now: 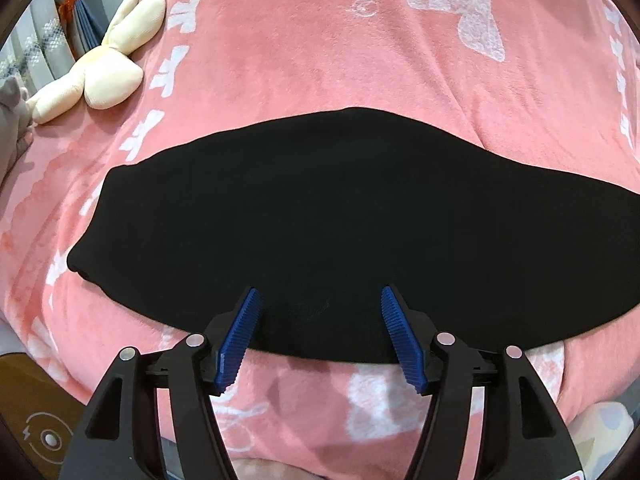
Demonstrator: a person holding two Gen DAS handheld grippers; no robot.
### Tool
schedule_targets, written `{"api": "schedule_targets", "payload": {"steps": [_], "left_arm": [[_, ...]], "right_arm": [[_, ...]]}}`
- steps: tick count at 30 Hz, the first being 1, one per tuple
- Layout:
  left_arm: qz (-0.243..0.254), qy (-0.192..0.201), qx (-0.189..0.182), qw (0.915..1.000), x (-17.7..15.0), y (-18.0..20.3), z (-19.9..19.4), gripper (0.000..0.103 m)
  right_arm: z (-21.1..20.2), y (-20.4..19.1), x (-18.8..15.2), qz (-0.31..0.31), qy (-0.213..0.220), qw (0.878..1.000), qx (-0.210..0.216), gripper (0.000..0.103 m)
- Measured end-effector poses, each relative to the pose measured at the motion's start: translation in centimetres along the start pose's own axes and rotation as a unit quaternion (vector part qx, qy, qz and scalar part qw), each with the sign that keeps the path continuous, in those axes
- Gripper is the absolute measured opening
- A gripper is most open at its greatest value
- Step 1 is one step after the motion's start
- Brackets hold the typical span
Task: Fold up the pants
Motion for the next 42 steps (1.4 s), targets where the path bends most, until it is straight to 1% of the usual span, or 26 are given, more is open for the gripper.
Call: {"api": "schedule_targets", "payload": {"steps": [4,5,6,7,8,12,15,17,20,23,25,28,29,30,32,33,35,36,37,38,40,42], "left_arm": [[-0.005,0.0,-0.002,1.0,-0.8,-1.1,-0.4,0.064],[-0.007,0.002,-0.003,1.0,-1.0,-1.4,-0.5,0.067],[-0.009,0.003,-0.004,0.9999,-1.2,-1.7,-0.7,0.068],[-0.012,0.003,-0.007,0.9999,-1.5,-2.0,-0.8,0.068],[-0.016,0.002,-0.013,0.9998,-1.7,-2.3,-0.9,0.068],[-0.042,0.003,-0.041,0.9982,-2.0,-3.4,-1.1,0.068],[-0.057,0.0,-0.059,0.9966,-2.1,-3.7,-1.0,0.068],[-0.068,-0.005,-0.077,0.9947,-2.2,-4.0,-0.8,0.068],[-0.079,-0.004,-0.087,0.9931,-2.4,-4.3,-0.9,0.068],[-0.081,-0.006,-0.098,0.9918,-2.7,-4.4,-0.9,0.068],[-0.083,-0.011,-0.101,0.9914,-2.8,-4.5,-0.7,0.068],[-0.086,-0.016,-0.107,0.9904,-2.9,-4.7,-0.6,0.068],[-0.087,-0.018,-0.11,0.99,-2.9,-4.7,-0.5,0.068],[-0.087,-0.018,-0.112,0.9898,-2.9,-4.7,-0.5,0.068],[-0.088,-0.02,-0.117,0.9891,-3.0,-4.7,-0.4,0.068],[-0.089,-0.021,-0.121,0.9885,-3.0,-4.7,-0.4,0.068],[-0.089,-0.022,-0.124,0.988,-2.9,-4.6,-0.3,0.068],[-0.089,-0.022,-0.125,0.9879,-2.9,-4.6,-0.2,0.068],[-0.088,-0.022,-0.125,0.988,-2.9,-4.5,-0.2,0.068],[-0.086,-0.023,-0.125,0.9882,-2.8,-4.4,-0.1,0.068],[-0.08,-0.022,-0.123,0.989,-2.8,-4.2,-0.1,0.068],[-0.075,-0.022,-0.12,0.9897,-2.8,-4.0,-0.2,0.068]], "right_arm": [[0.9,-7.6,-1.1,-0.035,-0.012,0.998,0.055,0.02],[1.3,-9.3,-1.5,-0.044,-0.016,0.997,0.067,0.02],[1.8,-11.9,-2.2,-0.057,-0.022,0.995,0.083,0.02],[2.1,-13.2,-2.7,-0.064,-0.024,0.994,0.09,0.02],[2.7,-15.5,-3.5,-0.079,-0.031,0.991,0.103,0.02],[4.1,-21.4,-6.5,-0.113,-0.055,0.983,0.135,0.02],[4.8,-25.5,-9.5,-0.155,-0.073,0.974,0.147,0.02],[5.2,-27.3,-11.3,-0.168,-0.087,0.97,0.155,0.02],[5.8,-29.3,-14.2,-0.191,-0.106,0.963,0.156,0.02],[6.2,-29.8,-15.8,-0.198,-0.115,0.962,0.151,0.02],[6.2,-28.9,-15.5,-0.178,-0.108,0.968,0.142,0.02],[5.4,-25.7,-12.3,-0.132,-0.075,0.982,0.115,0.02],[4.8,-23.9,-10.6,-0.11,-0.061,0.987,0.103,0.02],[3.8,-21.0,-8.2,-0.081,-0.041,0.993,0.081,0.02],[2.1,-16.5,-4.4,-0.048,-0.007,0.998,0.04,0.02],[0.6,-13.2,-2.0,-0.03,0.017,0.999,0.005,0.02],[-1.4,-8.4,0.9,-0.009,0.044,0.998,-0.049,0.02],[-2.4,-5.2,2.1,0.001,0.054,0.995,-0.083,0.02],[-3.0,-2.9,2.7,0.004,0.057,0.992,-0.113,0.02],[-3.2,-0.7,3.0,0.007,0.051,0.989,-0.142,0.02],[-2.5,4.3,2.1,0.031,0.006,0.982,-0.188,0.02],[-2.0,6.4,0.7,0.045,-0.006,0.978,-0.205,0.02]]}}
Point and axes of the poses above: each gripper's, at about its wrist camera, not at the fingertips, and z roughly the way its jaws point, y to its right, x to its top, the point moved 3 cm from there along z, roughly the way its jaws point, and after that the axes turned 7 degrees about y, right-handed, at the moved point
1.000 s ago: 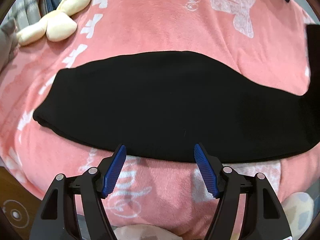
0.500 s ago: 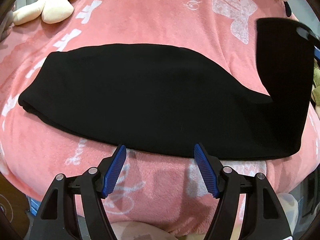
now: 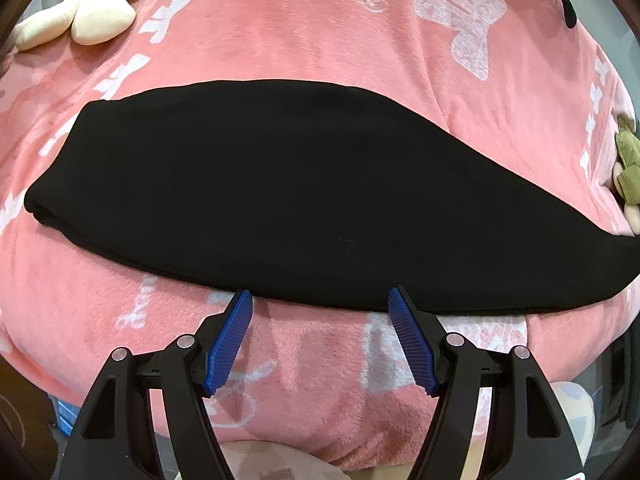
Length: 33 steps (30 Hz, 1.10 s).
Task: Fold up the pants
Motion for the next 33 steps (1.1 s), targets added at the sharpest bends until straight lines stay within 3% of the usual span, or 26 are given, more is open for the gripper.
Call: {"api": "schedule_targets", "payload": {"steps": [1,4,8,11,13,14,15,16,18,19,21,23,26,30,33], "left_arm": [[0.001,-0.001,0.001,1.0,0.0,0.0,0.0,0.068],[0.001,-0.001,0.002,1.0,0.0,-0.1,0.1,0.068],[-0.009,-0.002,0.001,1.0,0.1,-0.3,0.2,0.068],[-0.014,0.0,0.005,0.9999,-0.1,-0.4,0.1,0.068],[-0.016,0.0,0.007,0.9998,-0.1,-0.5,0.1,0.068],[-0.017,0.002,0.007,0.9998,-0.2,-0.5,0.0,0.068],[-0.02,0.004,0.007,0.9998,-0.1,-0.6,0.0,0.068],[-0.024,0.005,0.006,0.9997,-0.2,-0.7,-0.1,0.068],[-0.032,0.004,0.003,0.9995,-0.3,-0.9,-0.2,0.068],[-0.037,0.004,-0.001,0.9993,-0.3,-1.0,-0.3,0.068],[-0.045,0.008,-0.007,0.9989,-0.3,-1.3,-0.4,0.068],[-0.057,0.009,-0.016,0.9982,-0.3,-1.6,-0.3,0.068],[-0.069,0.004,-0.027,0.9972,-0.2,-1.6,0.1,0.068],[-0.061,0.01,-0.024,0.9978,-0.2,-1.2,0.0,0.068],[-0.057,0.01,-0.016,0.9982,-0.3,-1.1,0.0,0.068]], "right_arm": [[0.0,0.1,-0.4,0.008,0.005,1.0,0.002,0.02],[-1.0,-3.2,-1.3,0.016,0.02,0.998,0.064,0.02],[-3.9,-15.6,-3.0,-0.092,0.018,0.98,0.175,0.02],[-6.0,-25.7,-8.6,-0.191,-0.011,0.946,0.262,0.021],[-5.7,-31.0,-14.4,-0.247,-0.066,0.917,0.306,0.032],[-5.1,-32.8,-17.4,-0.272,-0.101,0.902,0.321,0.05],[-4.3,-34.3,-21.1,-0.31,-0.14,0.884,0.321,0.052],[-4.0,-34.8,-23.8,-0.342,-0.152,0.874,0.31,0.052],[-4.7,-34.5,-26.3,-0.371,-0.153,0.862,0.31,0.053],[-5.3,-33.6,-25.9,-0.36,-0.144,0.867,0.313,0.055],[-5.7,-30.2,-23.3,-0.315,-0.126,0.894,0.294,0.076],[-4.9,-24.9,-20.2,-0.286,-0.107,0.926,0.223,0.077],[-3.3,-17.9,-17.9,-0.245,-0.123,0.951,0.141,0.078],[0.3,-12.1,-17.7,-0.152,-0.191,0.958,0.149,0.078],[2.2,-11.9,-19.1,-0.109,-0.229,0.948,0.191,0.077]]}}
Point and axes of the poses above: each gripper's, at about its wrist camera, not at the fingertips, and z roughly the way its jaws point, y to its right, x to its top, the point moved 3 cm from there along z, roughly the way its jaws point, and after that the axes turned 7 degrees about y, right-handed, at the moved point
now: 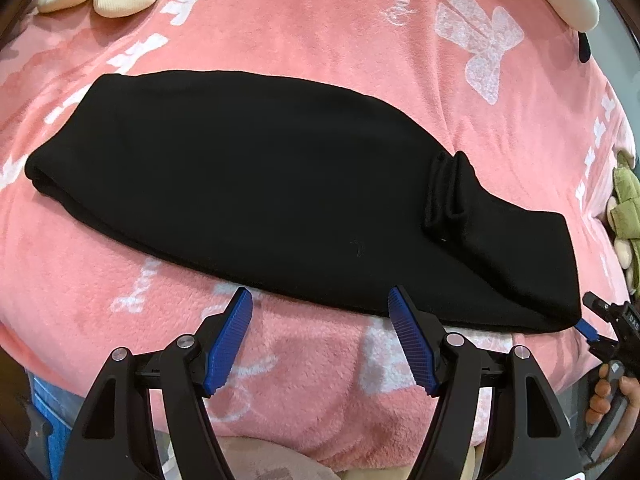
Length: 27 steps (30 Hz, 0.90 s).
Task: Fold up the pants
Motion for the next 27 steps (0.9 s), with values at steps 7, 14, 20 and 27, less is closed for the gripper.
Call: {"api": "schedule_targets", "payload": {"steps": [7,14,20,27], "left_arm": [[-0.012,0.01,0.012,0.9998,0.0,-0.1,0.0,0.068],[0.018,0.041,0.025,0.9987,-0.4,0.9,-1.3,0.075],[0.068,0.042,0.051,0.9955,-0.6,2.7,-0.8,0.075],[0.085,0.043,0.062,0.9935,-0.6,3.2,-0.6,0.076]], "right_arm": [[2.5,-3.2,-0.7,-0.016,-0.012,0.999,0.046,0.022],[-4.2,-1.8,4.6,-0.031,0.075,0.995,0.062,0.019],[-4.1,6.7,4.9,-0.024,0.065,0.997,-0.04,0.03],[-8.0,-6.7,1.0,-0.247,0.135,0.957,-0.063,0.063]]}}
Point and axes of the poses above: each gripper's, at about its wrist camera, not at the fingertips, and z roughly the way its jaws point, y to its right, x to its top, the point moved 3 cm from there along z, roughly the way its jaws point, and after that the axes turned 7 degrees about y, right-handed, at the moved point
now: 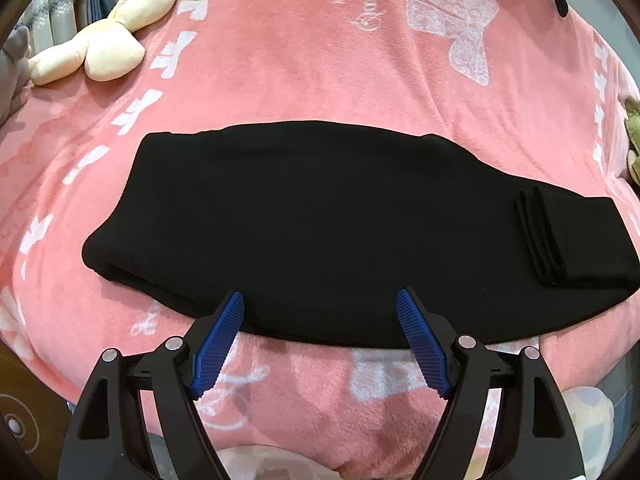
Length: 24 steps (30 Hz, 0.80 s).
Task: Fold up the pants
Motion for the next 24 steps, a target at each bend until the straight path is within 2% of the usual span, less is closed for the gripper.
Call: {"api": "schedule_targets", "payload": {"steps": [2,3,6,10,11,12,13,14,17,18,20,21,23,24], "left_arm": [[-0.008,-0.002,-0.002,1.0,-0.1,-0.2,0.0,0.076],[-0.013,-0.002,-0.001,0.9999,-0.1,-0.4,-0.1,0.076],[-0.028,-0.001,0.0,0.9996,-0.1,-0.9,-0.3,0.076],[-0.044,0.002,-0.009,0.999,-0.2,-1.4,-0.5,0.077],[-0.046,0.001,-0.012,0.9988,-0.1,-1.5,-0.4,0.077],[-0.048,-0.001,-0.016,0.9987,-0.1,-1.5,-0.3,0.077],[-0.049,-0.005,-0.017,0.9986,-0.1,-1.6,-0.2,0.078],[-0.05,-0.008,-0.018,0.9985,-0.1,-1.5,-0.1,0.077],[-0.047,-0.01,-0.019,0.9987,-0.1,-1.3,0.0,0.078],[-0.044,-0.009,-0.018,0.9988,-0.1,-1.3,-0.1,0.078],[-0.037,-0.007,-0.018,0.9991,-0.1,-1.0,-0.1,0.078],[-0.035,-0.007,-0.017,0.9992,-0.1,-1.0,-0.1,0.077],[-0.029,-0.009,-0.013,0.9994,0.0,-0.8,0.0,0.078],[-0.028,-0.01,-0.013,0.9995,-0.1,-0.8,0.1,0.078]], "right_arm": [[2.1,-6.1,-1.1,-0.076,-0.042,0.995,0.052,0.063],[3.0,-8.0,-1.8,-0.108,-0.053,0.991,0.063,0.063],[7.5,-13.3,-4.2,-0.215,-0.1,0.97,0.055,0.061],[12.1,-14.3,-5.4,-0.243,-0.146,0.959,0.029,0.047],[12.5,-13.9,-5.4,-0.24,-0.144,0.96,0.026,0.037],[12.8,-13.6,-4.8,-0.227,-0.145,0.963,0.028,0.016],[12.5,-13.1,-4.3,-0.209,-0.146,0.966,0.034,0.014],[12.0,-12.6,-2.7,-0.172,-0.135,0.975,0.039,0.014],[8.6,-12.2,1.3,-0.107,-0.067,0.991,0.05,0.014],[7.0,-12.1,3.4,-0.074,-0.036,0.994,0.066,0.014],[5.3,-12.5,5.7,-0.036,-0.004,0.995,0.097,0.014],[5.0,-13.6,6.3,-0.03,-0.003,0.992,0.122,0.015],[5.7,-15.4,5.4,-0.042,-0.018,0.989,0.139,0.016],[7.8,-16.7,3.5,-0.055,-0.054,0.987,0.144,0.019]]}}
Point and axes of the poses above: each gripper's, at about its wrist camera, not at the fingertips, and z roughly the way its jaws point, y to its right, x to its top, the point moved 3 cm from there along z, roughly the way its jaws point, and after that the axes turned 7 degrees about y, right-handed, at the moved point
